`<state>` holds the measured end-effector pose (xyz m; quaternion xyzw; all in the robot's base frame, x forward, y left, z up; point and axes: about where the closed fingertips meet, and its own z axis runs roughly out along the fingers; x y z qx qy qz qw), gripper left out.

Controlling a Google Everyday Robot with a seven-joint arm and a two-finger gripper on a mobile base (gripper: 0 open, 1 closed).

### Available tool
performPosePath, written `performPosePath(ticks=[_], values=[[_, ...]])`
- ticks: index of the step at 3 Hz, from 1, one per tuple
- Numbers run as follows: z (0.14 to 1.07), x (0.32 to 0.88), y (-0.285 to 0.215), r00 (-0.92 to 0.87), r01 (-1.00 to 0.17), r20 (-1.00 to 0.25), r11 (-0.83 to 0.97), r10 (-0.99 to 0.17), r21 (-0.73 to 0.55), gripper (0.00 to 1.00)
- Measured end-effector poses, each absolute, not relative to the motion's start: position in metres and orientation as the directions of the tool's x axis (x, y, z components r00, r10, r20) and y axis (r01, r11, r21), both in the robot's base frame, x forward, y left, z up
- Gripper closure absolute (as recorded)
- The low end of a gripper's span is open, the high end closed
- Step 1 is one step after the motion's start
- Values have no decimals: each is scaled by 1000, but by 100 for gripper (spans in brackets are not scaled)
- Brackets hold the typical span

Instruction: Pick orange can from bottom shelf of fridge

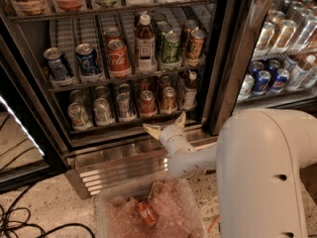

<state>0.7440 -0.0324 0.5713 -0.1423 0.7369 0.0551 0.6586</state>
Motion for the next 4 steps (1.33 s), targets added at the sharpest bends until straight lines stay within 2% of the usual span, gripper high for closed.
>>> performPosePath(ticks=[4], values=[[578, 746, -22, -70, -304, -983, 942, -170, -141, 0]])
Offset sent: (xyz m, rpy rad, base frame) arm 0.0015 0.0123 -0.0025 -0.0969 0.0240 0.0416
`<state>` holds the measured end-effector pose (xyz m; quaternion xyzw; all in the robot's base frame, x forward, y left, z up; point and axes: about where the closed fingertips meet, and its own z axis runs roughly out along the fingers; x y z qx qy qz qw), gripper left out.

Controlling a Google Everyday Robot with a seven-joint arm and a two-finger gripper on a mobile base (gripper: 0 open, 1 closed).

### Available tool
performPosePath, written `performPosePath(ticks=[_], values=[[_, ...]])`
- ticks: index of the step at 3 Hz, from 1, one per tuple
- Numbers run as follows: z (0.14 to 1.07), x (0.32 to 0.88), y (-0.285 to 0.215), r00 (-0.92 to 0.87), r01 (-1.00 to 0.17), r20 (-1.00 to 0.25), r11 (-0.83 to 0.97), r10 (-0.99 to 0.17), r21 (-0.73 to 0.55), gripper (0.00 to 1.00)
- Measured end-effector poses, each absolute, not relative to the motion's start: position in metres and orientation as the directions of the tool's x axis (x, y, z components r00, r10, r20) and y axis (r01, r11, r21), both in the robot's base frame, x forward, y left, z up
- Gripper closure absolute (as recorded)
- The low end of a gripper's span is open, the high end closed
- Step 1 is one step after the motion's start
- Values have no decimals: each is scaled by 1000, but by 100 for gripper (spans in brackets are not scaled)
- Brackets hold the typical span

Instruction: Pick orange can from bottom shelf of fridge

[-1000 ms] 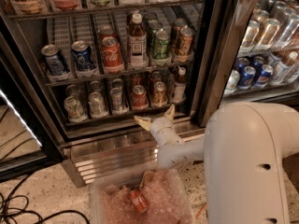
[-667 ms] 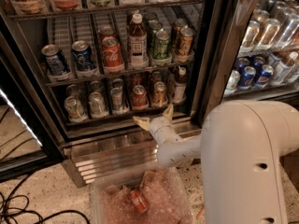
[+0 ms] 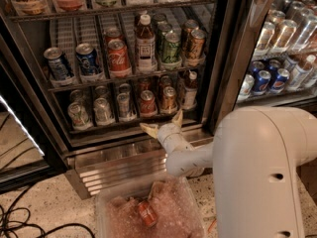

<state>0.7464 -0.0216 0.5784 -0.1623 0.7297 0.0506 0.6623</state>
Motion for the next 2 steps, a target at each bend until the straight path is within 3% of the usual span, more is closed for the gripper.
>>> performPosePath(ticks=[1, 2], values=[[585, 750, -20, -54, -309, -987, 942, -153, -129, 0], [590, 755, -24, -44, -286, -988, 949, -149, -131, 12]])
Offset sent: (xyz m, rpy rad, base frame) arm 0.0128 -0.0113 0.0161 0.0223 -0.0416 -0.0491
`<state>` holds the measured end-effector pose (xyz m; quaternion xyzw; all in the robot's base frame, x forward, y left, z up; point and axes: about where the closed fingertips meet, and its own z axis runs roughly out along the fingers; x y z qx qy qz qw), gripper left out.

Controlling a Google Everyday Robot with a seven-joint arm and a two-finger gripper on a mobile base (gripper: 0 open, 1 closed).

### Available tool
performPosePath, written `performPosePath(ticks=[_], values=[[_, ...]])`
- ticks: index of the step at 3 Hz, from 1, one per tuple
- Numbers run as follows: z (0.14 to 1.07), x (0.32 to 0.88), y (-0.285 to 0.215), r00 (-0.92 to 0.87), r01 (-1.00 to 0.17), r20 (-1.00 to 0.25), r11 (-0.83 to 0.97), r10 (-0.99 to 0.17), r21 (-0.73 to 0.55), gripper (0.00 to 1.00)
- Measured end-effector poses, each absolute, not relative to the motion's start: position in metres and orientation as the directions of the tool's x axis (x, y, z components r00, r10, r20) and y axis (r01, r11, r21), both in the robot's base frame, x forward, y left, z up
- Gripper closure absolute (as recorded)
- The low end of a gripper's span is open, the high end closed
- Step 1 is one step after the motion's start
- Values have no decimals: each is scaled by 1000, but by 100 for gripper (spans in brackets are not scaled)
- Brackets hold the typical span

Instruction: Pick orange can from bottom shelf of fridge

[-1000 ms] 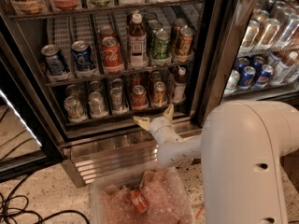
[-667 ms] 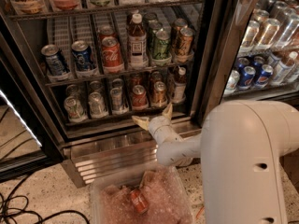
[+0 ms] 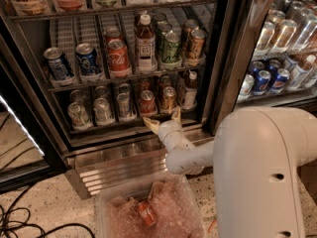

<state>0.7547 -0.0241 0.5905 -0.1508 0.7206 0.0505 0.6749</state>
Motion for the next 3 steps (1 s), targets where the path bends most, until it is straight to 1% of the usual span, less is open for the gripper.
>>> performPosePath(ticks=[1, 3], values=[[593, 760, -31, -38, -256, -987, 956, -157, -142, 23], [591, 772, -46, -30, -192, -984, 967, -176, -167, 21]])
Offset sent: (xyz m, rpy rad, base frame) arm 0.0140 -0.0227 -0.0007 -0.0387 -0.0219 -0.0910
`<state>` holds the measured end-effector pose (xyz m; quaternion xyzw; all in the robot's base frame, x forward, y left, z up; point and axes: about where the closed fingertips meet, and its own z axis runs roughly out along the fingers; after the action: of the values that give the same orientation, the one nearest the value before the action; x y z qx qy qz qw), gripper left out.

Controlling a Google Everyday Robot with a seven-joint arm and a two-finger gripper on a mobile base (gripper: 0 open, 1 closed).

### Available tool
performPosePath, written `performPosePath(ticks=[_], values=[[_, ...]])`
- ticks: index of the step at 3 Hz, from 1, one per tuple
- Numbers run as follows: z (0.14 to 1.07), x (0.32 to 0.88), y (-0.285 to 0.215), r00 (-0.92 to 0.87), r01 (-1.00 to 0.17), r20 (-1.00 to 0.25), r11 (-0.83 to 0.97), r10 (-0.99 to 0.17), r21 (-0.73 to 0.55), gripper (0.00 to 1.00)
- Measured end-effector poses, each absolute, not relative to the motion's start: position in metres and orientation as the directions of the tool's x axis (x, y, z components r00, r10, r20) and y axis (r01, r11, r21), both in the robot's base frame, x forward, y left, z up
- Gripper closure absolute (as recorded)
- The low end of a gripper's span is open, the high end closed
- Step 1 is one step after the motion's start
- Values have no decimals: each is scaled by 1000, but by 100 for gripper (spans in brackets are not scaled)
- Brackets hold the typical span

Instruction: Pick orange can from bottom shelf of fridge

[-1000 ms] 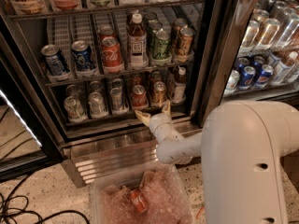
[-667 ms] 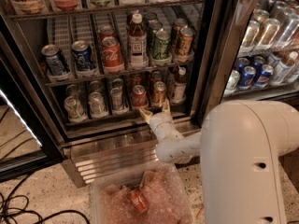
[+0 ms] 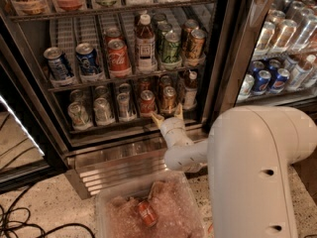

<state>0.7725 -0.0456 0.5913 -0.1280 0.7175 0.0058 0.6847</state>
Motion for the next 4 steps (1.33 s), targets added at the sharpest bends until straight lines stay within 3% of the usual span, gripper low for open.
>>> performPosePath(ticks=[1, 2, 4], values=[[592, 782, -51, -17, -160, -984, 972, -176, -171, 23], [591, 790, -47, -6, -157, -985, 973, -174, -171, 36], [594, 807, -31, 30, -173, -984, 969, -175, -178, 30]])
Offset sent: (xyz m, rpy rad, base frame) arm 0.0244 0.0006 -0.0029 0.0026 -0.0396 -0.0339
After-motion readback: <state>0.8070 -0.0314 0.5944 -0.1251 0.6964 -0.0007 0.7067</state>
